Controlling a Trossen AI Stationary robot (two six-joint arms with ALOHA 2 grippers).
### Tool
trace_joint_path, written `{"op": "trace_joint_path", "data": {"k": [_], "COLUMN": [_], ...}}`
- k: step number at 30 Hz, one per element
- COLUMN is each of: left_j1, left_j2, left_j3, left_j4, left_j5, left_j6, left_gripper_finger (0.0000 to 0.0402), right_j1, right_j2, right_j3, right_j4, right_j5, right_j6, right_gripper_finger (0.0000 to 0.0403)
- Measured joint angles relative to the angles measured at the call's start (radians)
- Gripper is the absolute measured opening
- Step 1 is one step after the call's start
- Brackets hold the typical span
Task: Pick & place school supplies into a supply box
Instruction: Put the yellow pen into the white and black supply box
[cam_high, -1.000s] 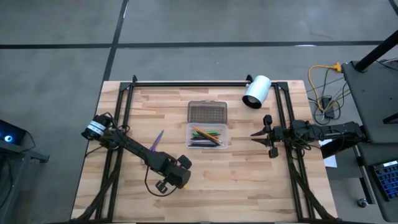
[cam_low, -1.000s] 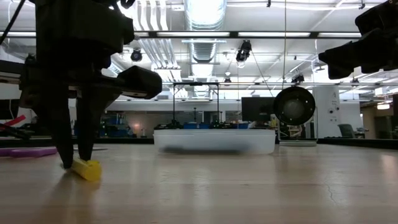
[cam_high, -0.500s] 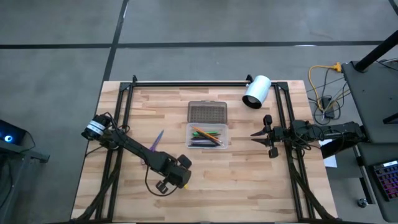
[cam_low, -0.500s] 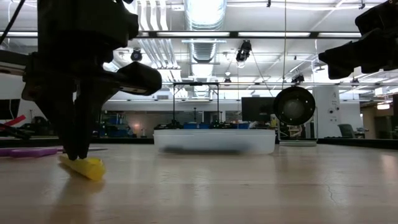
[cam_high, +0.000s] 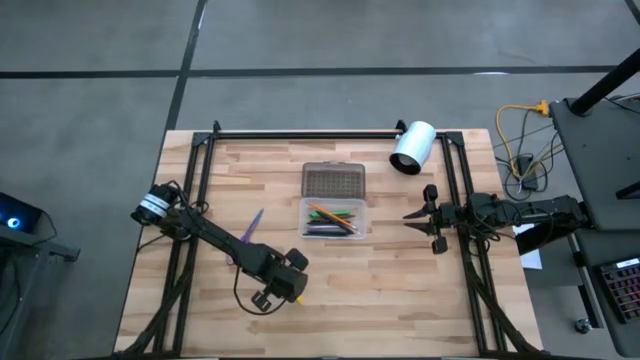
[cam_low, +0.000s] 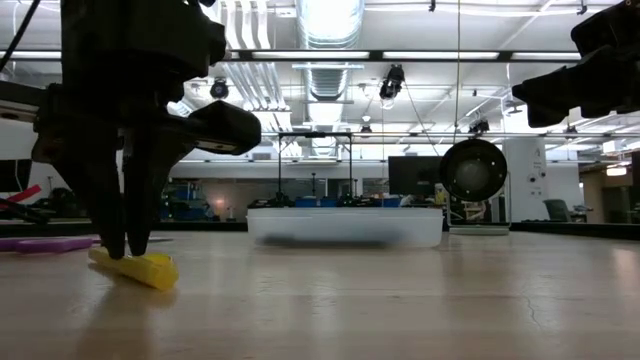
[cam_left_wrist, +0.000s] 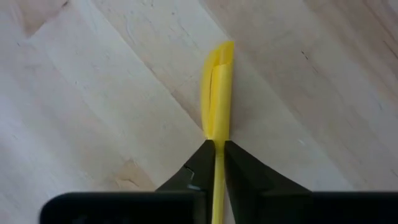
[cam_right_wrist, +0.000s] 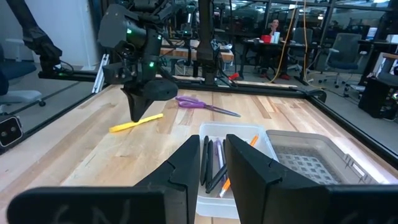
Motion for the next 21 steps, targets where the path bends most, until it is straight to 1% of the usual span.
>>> {"op": "trace_joint_path", "data": {"k": [6,10,17,21], "left_j1": [0.008,0.012,0.018,0.024], "left_j2": [0.004,0.004,0.003,0.002], "left_j3": [-0.023,-0.029,-0.033,-0.043], "left_j4": [0.024,0.038,0.051,0.072], "left_j5": [0.0,-0.001,0.001,0.004], "left_j6": [-0.001,-0.001,-0.004,0.004], "left_gripper_finger": [0.0065,0.0083,0.0083,0.0065], "right_j1": [0.0,0.0,0.0,0.0], "right_j2": [0.0,0.0,0.0,0.0], "right_j3": [0.0,0.0,0.0,0.0], "right_j4": [0.0,0.0,0.0,0.0], "right_j5": [0.0,0.0,0.0,0.0], "right_j6": [0.0,0.0,0.0,0.0], "right_gripper_finger": [0.0068,0.0068,0.0068,0.0068]}}
